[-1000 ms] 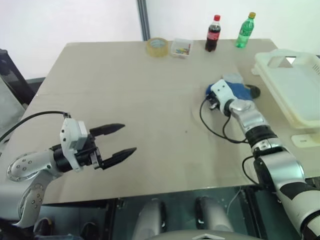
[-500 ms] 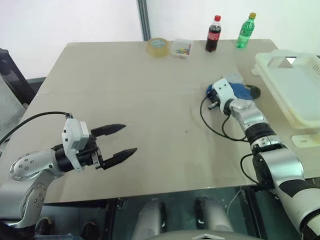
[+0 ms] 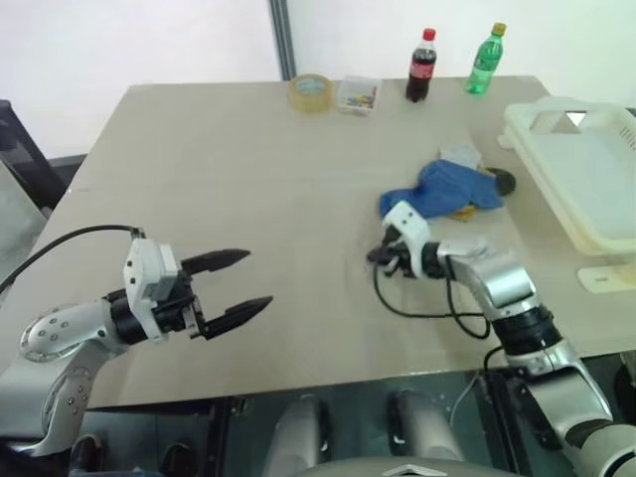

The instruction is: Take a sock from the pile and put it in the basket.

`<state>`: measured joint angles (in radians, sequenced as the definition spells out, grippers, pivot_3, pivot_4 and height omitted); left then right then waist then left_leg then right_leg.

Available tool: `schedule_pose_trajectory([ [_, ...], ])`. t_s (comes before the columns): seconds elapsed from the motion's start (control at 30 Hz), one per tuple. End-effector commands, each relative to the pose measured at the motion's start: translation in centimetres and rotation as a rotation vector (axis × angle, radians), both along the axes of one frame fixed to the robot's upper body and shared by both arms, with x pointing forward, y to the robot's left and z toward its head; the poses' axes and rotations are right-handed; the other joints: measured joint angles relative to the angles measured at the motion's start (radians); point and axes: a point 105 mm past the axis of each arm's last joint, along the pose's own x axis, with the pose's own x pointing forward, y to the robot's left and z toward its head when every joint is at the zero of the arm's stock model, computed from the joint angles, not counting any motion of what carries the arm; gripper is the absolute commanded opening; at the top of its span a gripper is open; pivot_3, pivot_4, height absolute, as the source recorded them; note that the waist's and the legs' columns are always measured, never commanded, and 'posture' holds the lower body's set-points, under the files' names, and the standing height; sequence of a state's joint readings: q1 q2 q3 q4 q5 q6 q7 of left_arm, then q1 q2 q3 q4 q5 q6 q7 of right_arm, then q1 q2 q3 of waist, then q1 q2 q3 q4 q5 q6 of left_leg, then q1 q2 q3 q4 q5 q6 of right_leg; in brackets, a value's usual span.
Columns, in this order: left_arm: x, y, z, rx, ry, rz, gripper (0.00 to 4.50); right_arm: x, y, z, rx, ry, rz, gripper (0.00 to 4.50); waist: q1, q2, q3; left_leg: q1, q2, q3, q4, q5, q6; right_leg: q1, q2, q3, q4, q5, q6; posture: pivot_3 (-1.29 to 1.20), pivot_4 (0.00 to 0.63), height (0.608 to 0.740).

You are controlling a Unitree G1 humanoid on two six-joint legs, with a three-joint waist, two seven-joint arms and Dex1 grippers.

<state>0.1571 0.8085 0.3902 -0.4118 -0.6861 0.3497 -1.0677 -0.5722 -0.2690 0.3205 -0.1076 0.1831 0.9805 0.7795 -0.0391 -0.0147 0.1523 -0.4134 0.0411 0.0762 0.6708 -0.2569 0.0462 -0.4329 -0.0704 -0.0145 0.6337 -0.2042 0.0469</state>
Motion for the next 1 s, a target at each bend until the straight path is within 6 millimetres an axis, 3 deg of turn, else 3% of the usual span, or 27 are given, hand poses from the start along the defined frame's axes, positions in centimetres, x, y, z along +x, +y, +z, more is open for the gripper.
schedule_pose_trajectory([
  [0.03, 0.1, 0.2, 0.5, 0.015, -0.038, -0.002, 4.50, -2.4, 2.9, 1.1, 0.048, -0.002, 0.089, 0.06, 0.000, 0.000, 0.000, 0.000, 0.000, 0.000, 0.000, 0.000, 0.000, 0.000, 0.000, 0.000, 0.000, 0.000, 0.000, 0.00, 0.150, 0.740],
  [0.1, 0.1, 0.2, 0.5, 0.017, -0.039, -0.003, 4.50, -2.2, 3.6, 1.4, 0.058, -0.033, 0.071, 0.06, 0.000, 0.000, 0.000, 0.000, 0.000, 0.000, 0.000, 0.000, 0.000, 0.000, 0.000, 0.000, 0.000, 0.000, 0.000, 0.00, 0.150, 0.740],
  [0.17, 0.2, 0.3, 0.6, 0.018, -0.042, -0.003, 4.50, -0.7, 3.2, 2.0, 0.042, -0.102, 0.015, 0.06, 0.001, 0.000, 0.000, 0.000, -0.001, 0.000, 0.000, 0.000, 0.000, 0.000, 0.000, 0.000, 0.000, 0.000, 0.000, 0.00, 0.150, 0.740],
  [0.4, 0.2, 0.4, 0.3, 0.018, -0.038, 0.001, 4.50, 6.3, -3.1, 5.2, 0.009, -0.337, -0.251, 0.06, 0.007, 0.000, 0.000, -0.001, -0.002, 0.000, 0.000, 0.000, 0.000, 0.000, 0.000, 0.000, -0.002, 0.000, 0.000, 0.00, 0.150, 0.740],
  [0.5, 0.3, 0.3, 0.2, 0.016, -0.038, -0.002, 4.50, 8.6, -4.5, 6.0, 0.010, -0.404, -0.352, 0.06, 0.002, 0.000, 0.000, -0.001, -0.002, 0.000, -0.001, 0.000, -0.001, 0.000, 0.000, -0.001, -0.002, 0.000, 0.000, 0.00, 0.150, 0.740],
  [0.6, 0.4, 0.3, 0.2, 0.016, -0.039, -0.004, 4.50, 9.8, -4.7, 6.1, 0.006, -0.452, -0.391, 0.91, -0.004, 0.000, 0.000, -0.001, -0.001, 0.001, -0.001, 0.000, -0.001, 0.000, 0.001, 0.000, -0.002, 0.001, 0.002, 0.00, 0.150, 0.740],
  [0.67, 0.4, 0.3, 0.2, 0.016, -0.040, -0.003, 4.50, 10.2, -4.5, 6.0, 0.009, -0.465, -0.403, 1.75, -0.004, 0.000, 0.001, -0.001, -0.001, 0.001, -0.001, 0.000, -0.001, -0.001, 0.001, 0.000, -0.002, 0.002, 0.003, 0.00, 0.150, 0.740],
  [1.0, 0.3, 0.4, 0.1, 0.015, -0.040, 0.005, 4.50, 10.8, -3.4, 5.1, 0.018, -0.437, -0.423, 1.75, -0.001, 0.000, 0.001, -0.001, -0.001, 0.000, -0.001, 0.000, 0.000, -0.001, 0.000, 0.000, -0.001, 0.001, 0.002, 0.00, 0.150, 0.740],
])
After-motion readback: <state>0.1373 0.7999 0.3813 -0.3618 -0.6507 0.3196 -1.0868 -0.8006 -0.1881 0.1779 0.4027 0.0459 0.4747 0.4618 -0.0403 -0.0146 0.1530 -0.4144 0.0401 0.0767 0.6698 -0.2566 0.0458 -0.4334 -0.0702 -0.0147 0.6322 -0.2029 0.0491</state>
